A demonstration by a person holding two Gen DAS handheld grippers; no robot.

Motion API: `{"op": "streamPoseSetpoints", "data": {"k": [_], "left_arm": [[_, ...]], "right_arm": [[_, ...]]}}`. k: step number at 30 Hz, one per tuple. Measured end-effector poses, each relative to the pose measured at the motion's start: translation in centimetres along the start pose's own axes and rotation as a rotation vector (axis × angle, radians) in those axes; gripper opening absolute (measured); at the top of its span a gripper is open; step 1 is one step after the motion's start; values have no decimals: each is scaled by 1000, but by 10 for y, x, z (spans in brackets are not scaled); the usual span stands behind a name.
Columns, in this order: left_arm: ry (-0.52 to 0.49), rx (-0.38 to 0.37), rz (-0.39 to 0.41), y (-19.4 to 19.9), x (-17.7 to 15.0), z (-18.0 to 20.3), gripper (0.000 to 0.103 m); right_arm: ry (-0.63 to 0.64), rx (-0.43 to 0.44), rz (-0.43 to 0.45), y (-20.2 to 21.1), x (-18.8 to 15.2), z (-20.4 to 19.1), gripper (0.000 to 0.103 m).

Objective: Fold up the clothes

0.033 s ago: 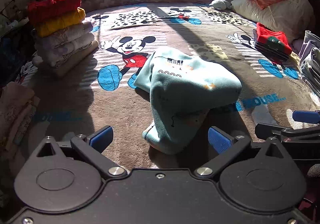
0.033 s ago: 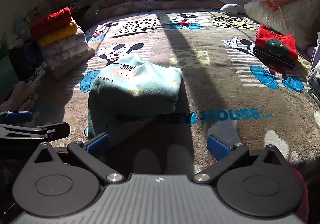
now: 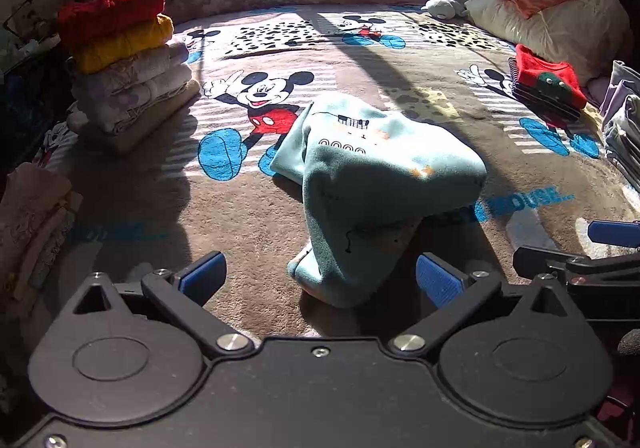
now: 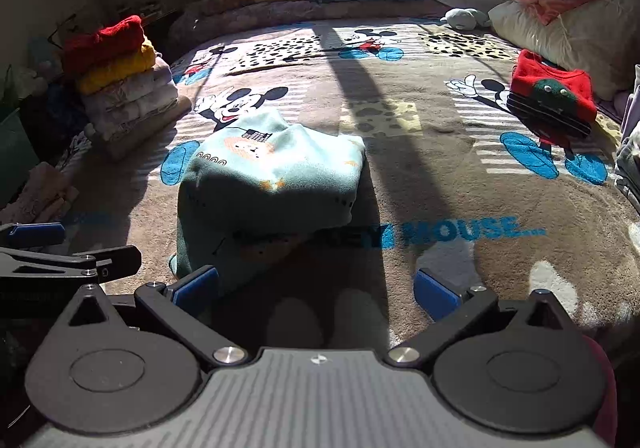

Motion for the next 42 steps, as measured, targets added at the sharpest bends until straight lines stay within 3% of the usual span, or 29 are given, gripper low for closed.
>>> {"op": "streamPoseSetpoints", "data": {"k": [42], "left_arm": [[3, 11, -20, 13, -4, 4, 102]], "right_arm": [[8, 27, 15, 13, -4, -5, 103]]}}
Point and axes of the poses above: each gripper's, at about its wrist camera, not at the fingertips, and y roughly against the way its jaws point, z to its right, x to its top, the point moved 6 cm from there along -y, roughly the way its jaws point, and after that the axes turned 3 degrees about x, right-handed, at the moved point
